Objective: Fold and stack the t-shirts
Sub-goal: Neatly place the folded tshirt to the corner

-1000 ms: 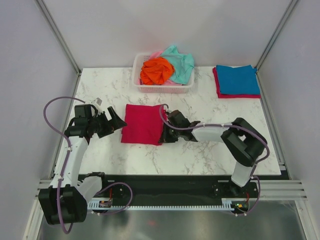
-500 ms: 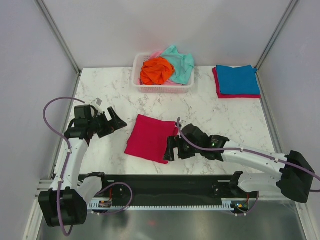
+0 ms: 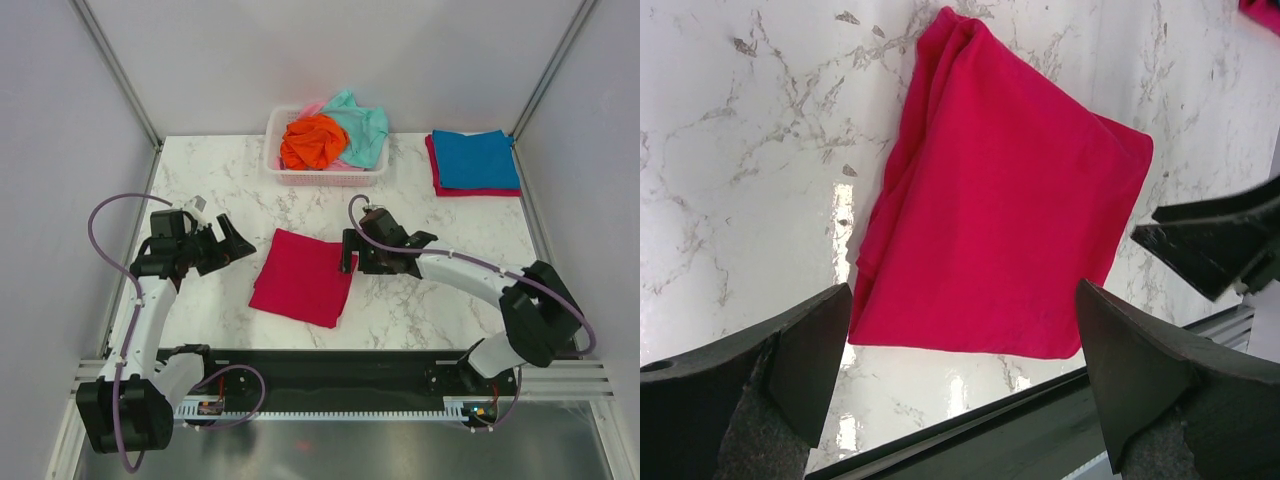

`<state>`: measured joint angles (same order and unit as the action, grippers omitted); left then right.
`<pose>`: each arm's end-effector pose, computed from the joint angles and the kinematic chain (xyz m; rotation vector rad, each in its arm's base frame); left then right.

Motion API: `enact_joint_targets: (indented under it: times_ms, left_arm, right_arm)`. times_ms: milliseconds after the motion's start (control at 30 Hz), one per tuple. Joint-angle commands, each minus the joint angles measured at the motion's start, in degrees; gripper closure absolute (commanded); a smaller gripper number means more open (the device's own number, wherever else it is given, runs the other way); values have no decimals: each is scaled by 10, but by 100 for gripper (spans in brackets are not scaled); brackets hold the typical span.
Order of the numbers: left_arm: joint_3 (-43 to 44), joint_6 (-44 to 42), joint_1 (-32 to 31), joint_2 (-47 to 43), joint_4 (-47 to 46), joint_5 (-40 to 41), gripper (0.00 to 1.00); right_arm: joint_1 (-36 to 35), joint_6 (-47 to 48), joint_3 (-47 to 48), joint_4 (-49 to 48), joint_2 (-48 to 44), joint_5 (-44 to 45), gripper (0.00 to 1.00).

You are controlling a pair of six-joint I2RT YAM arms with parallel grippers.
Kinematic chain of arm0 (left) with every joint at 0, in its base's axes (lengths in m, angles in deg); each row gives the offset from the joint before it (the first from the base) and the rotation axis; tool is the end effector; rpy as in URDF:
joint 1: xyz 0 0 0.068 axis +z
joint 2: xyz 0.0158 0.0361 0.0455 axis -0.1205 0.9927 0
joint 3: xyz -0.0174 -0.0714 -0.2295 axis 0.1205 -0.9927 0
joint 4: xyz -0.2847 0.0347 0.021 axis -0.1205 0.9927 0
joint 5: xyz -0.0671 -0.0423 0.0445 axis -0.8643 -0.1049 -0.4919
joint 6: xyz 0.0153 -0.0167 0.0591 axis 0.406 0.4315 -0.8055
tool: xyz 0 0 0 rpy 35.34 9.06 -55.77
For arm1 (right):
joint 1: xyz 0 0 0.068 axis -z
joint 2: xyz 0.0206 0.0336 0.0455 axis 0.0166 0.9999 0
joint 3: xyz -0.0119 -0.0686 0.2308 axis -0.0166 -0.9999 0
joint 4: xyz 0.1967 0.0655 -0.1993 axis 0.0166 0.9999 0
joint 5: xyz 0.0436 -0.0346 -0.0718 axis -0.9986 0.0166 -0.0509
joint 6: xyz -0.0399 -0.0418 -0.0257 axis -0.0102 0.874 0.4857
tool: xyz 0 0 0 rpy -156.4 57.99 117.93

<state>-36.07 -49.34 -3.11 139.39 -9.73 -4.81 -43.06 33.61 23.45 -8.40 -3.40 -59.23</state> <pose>0.2515 -0.0054 0.2209 -0.3092 2.3591 -0.7153 0.2501 0.2242 0.1574 -0.0566 2.5625 0.5482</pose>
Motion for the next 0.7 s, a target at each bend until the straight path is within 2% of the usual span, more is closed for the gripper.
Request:
enact_joint_targets:
  times_ms: [0, 233, 500, 667]
  left_arm:
    - [-2, -23, -5, -7, -21, -5, 1]
    - [-3, -23, -6, -5, -21, -8, 0]
    - [-2, -22, -8, -2, -23, -11, 0]
    - [-3, -22, -10, 2, -24, -13, 0]
  right_arm:
    - [19, 24, 36, -44, 57, -15, 2]
    - [39, 11, 35, -134, 160, -69, 2]
    - [52, -28, -37, -241, 174, -99, 2]
    - [66, -42, -84, -274, 157, -113, 6]
